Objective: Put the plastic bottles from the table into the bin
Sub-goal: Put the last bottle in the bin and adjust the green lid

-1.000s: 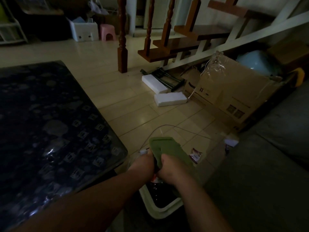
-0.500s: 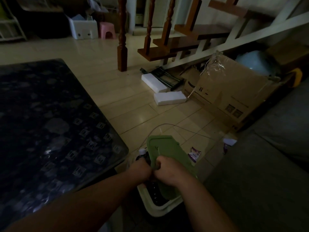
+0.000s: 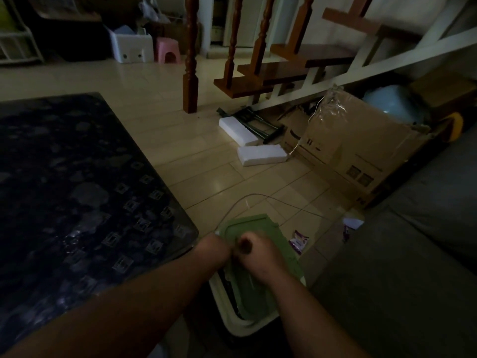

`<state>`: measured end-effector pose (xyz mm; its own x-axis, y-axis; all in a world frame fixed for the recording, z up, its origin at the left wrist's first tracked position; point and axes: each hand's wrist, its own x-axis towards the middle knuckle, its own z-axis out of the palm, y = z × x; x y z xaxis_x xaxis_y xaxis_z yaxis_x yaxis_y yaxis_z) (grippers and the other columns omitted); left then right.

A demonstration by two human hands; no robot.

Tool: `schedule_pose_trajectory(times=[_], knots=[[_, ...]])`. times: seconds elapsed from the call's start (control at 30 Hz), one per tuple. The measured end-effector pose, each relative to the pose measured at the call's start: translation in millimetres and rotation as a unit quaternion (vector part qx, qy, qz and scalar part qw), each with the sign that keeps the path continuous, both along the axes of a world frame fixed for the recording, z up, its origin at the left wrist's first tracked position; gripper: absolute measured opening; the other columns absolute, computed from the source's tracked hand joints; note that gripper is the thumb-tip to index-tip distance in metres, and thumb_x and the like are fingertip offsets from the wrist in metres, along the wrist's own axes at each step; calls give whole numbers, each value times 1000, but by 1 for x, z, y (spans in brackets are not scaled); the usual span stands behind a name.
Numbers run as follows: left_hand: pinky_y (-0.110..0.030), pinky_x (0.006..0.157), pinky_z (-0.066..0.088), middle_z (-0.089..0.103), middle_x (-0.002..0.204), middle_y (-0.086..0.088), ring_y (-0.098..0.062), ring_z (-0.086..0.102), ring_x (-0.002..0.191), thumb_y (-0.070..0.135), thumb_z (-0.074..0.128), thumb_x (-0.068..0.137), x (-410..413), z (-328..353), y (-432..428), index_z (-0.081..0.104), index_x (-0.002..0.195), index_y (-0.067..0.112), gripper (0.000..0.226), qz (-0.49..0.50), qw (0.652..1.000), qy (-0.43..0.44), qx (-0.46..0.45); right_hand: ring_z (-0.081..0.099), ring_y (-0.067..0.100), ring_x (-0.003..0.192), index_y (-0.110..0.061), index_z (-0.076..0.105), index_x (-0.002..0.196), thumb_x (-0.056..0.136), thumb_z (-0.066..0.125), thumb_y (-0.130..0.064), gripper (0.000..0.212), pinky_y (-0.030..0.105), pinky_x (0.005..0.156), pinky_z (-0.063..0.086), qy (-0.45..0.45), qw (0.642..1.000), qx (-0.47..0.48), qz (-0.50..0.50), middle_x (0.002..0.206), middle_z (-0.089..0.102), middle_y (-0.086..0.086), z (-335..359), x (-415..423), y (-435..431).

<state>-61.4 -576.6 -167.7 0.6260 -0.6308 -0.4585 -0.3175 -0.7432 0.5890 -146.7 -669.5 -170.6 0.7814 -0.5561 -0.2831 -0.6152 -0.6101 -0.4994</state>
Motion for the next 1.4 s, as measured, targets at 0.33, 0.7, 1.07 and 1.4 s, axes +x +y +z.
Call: schedule_pose_trajectory(times=[0.33, 0.7, 1.07, 1.4], knots=[[-30, 90, 43, 48, 138, -25, -37, 50, 124, 9, 41, 97, 5, -28, 1, 38, 135, -4, 40, 66, 996, 50, -20, 3, 31, 151, -48, 3, 152, 83, 72, -36, 99, 47, 120, 16, 127, 984, -48, 116, 166, -2, -3, -6, 8, -6], [-29, 81, 47, 49, 138, -18, -33, 55, 119, 1, 59, 86, 16, -45, 0, 24, 146, 13, 70, 179, 964, 162, -114, 2, 29, 151, -50, 3, 151, 79, 75, -34, 103, 47, 120, 17, 144, 980, -75, 112, 165, -1, -5, -20, 13, -5], [-31, 88, 50, 63, 113, -14, -31, 63, 108, 16, 65, 84, 17, -54, -8, 52, 115, 11, 34, 192, 963, 127, -140, 6, 32, 151, -44, 8, 153, 76, 78, -36, 104, 40, 120, 15, 152, 978, -62, 130, 166, 2, 1, -20, 14, -15], [-40, 94, 46, 53, 128, -26, -37, 56, 114, 33, 42, 98, -1, -45, -17, 34, 129, 9, 40, 169, 982, 16, -83, -11, 40, 148, -53, -15, 146, 54, 83, -64, 134, 63, 117, 14, 218, 975, 48, 7, 162, -21, 3, -16, -11, -8]])
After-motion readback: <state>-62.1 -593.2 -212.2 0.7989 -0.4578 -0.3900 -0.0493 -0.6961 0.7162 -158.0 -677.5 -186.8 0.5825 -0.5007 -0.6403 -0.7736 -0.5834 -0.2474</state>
